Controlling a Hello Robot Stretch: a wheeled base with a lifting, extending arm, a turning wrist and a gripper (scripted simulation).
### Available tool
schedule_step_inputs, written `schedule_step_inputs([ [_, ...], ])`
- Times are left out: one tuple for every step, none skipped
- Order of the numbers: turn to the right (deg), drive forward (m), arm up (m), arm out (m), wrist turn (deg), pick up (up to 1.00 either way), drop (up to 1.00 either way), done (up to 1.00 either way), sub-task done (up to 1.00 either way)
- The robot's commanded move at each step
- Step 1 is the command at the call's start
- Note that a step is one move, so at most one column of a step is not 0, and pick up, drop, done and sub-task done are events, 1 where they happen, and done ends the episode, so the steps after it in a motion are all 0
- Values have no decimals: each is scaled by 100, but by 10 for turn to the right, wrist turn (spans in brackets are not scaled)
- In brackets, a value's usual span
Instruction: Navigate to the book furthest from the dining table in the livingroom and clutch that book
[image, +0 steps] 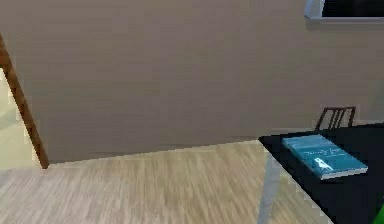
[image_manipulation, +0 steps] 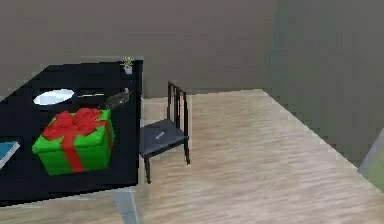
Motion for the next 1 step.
schedule_step_inputs([
  [-450,0,0,0,0,0,0,0,0],
])
